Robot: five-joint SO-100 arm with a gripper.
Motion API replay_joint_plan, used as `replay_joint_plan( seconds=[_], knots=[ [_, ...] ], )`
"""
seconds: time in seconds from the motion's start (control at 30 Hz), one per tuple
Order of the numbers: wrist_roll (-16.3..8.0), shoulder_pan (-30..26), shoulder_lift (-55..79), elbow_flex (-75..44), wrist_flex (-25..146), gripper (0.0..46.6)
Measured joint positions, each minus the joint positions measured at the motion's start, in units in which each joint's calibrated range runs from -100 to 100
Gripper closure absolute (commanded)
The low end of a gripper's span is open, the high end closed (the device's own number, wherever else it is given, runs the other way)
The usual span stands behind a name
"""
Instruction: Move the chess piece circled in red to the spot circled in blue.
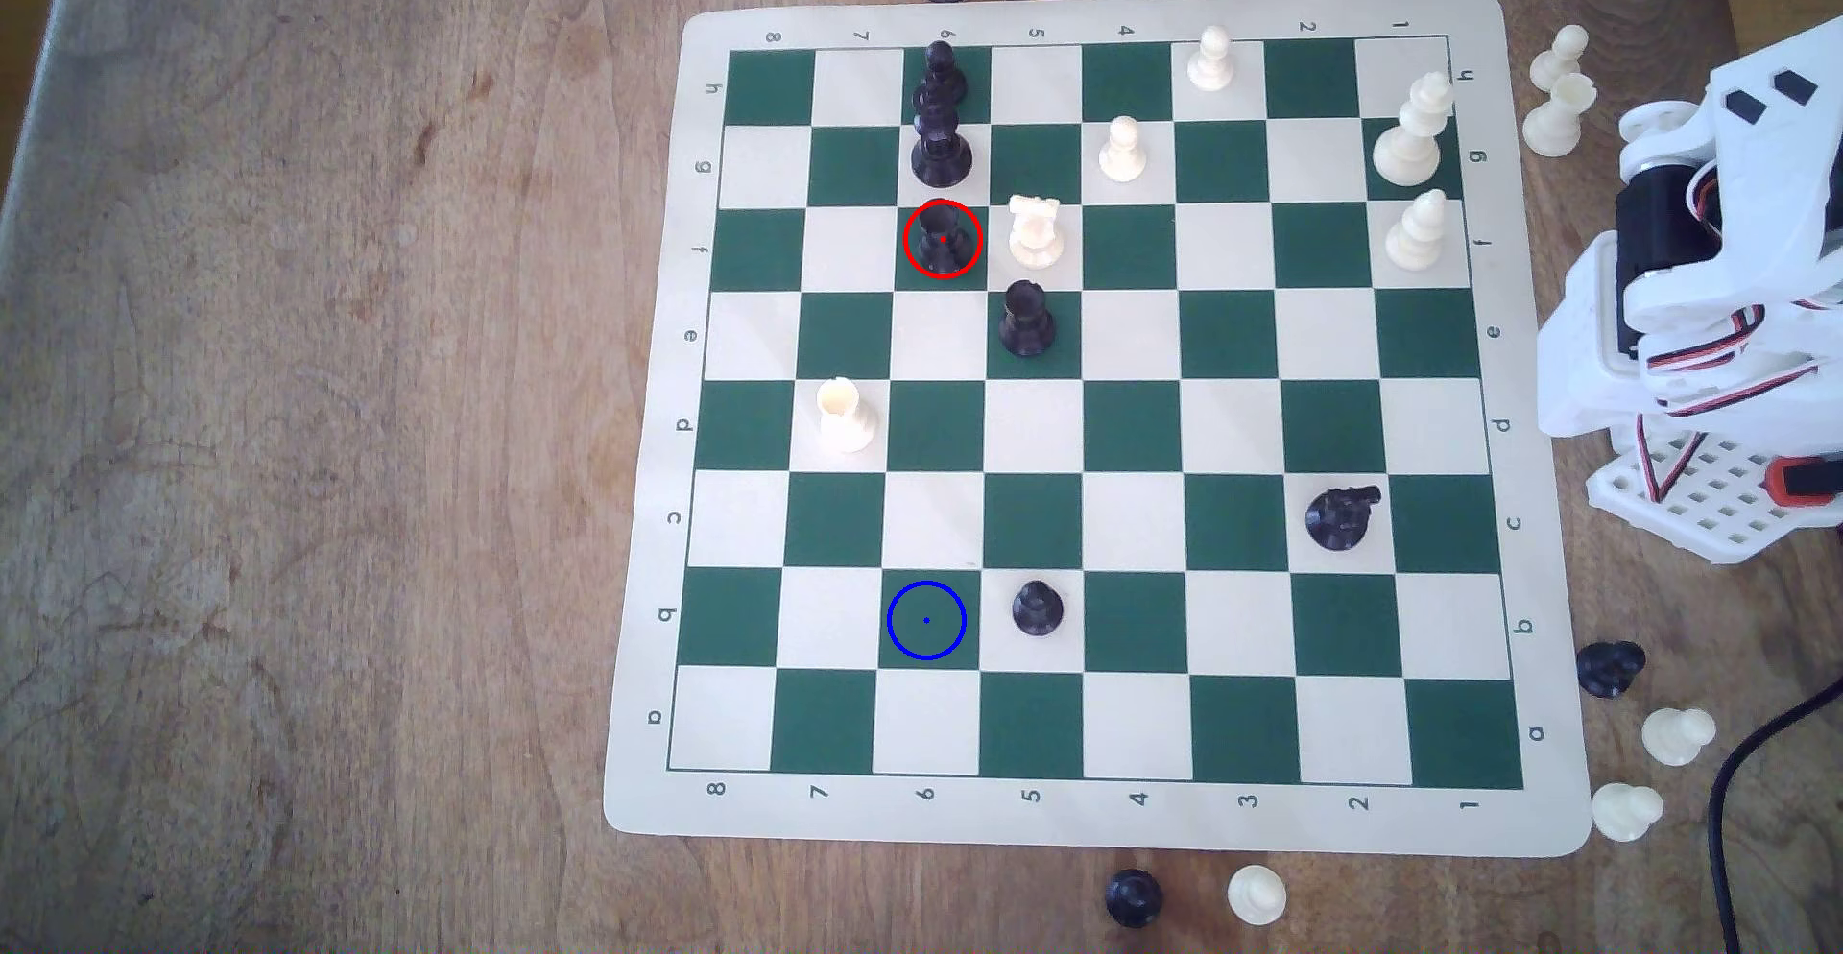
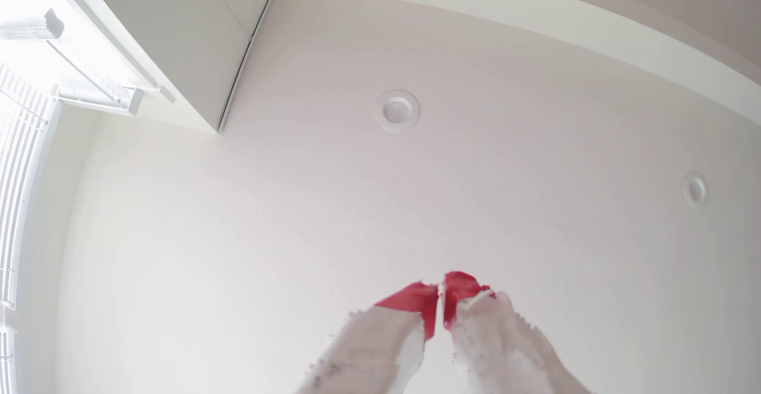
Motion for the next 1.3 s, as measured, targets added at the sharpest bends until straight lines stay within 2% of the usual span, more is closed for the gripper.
replay_joint_plan(
  seconds=[0.1,0.2,0.47,0.63,0.77,0.93,1.0,1.13,1.3],
  knots=[
    [0.3,0.4,0.0,0.0,0.8,46.4],
    [0.3,0.9,0.0,0.0,10.3,46.4],
    [0.1,5.4,0.0,-7.6,46.9,46.4],
    [0.0,9.1,0.0,-15.8,75.5,46.4],
    [0.0,10.7,0.0,-19.1,90.8,46.4],
    [0.0,12.4,0.3,-20.9,118.2,46.4],
    [0.0,12.5,1.3,-21.9,123.2,46.4],
    [-1.0,10.6,12.5,-28.0,130.8,46.4],
    [-4.7,10.7,31.3,-41.9,141.6,46.4]
  ],
)
